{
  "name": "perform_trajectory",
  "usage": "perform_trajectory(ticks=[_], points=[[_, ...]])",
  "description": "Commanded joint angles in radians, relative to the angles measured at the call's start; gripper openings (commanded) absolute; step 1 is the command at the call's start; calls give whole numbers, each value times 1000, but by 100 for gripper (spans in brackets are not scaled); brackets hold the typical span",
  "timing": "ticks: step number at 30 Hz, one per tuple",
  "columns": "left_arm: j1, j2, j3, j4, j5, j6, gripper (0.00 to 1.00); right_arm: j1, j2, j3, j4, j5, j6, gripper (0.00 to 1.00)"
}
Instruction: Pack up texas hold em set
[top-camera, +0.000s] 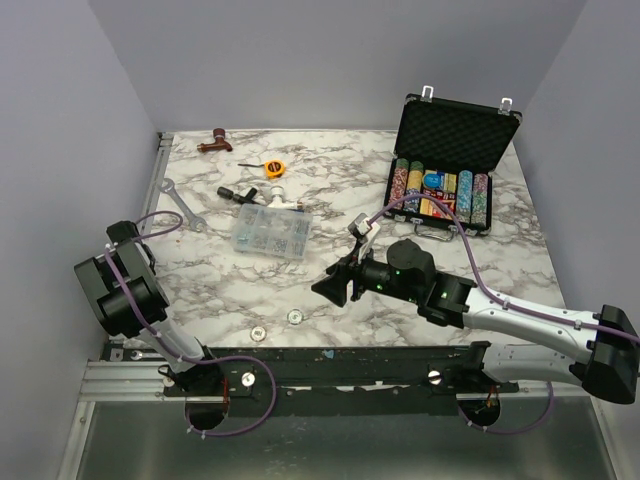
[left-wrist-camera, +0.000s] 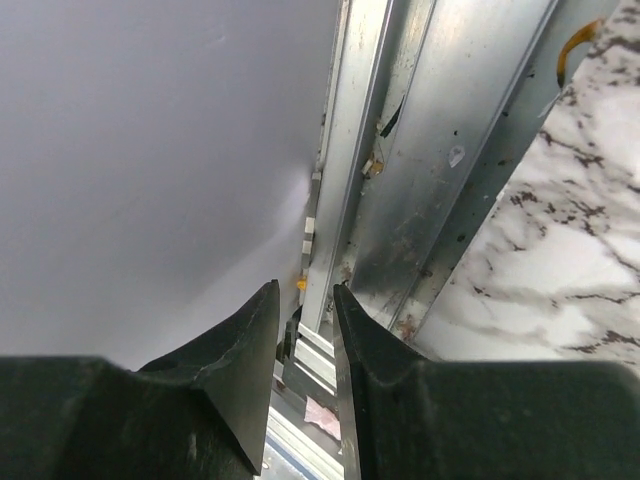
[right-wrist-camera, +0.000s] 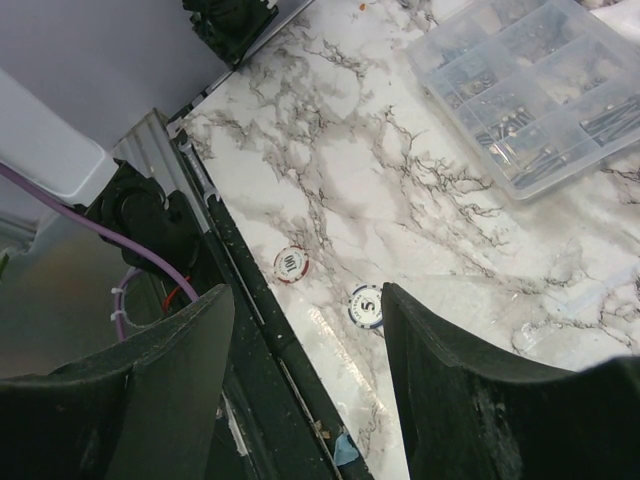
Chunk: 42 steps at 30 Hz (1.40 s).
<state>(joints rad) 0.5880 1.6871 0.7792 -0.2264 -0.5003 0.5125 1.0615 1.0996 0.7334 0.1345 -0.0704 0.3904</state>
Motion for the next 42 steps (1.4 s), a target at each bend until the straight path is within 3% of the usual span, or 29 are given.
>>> perform_trajectory(ticks=[1,9,42], points=[[10,24,37,1,12,13,27,9,8,-14,18,23,-21,63],[15,56,46,23,-1,24,20,9,20,-14,19,23,-25,63],[25,113,99,-18,16,12,8,10,22,-15,21,20,-27,62]])
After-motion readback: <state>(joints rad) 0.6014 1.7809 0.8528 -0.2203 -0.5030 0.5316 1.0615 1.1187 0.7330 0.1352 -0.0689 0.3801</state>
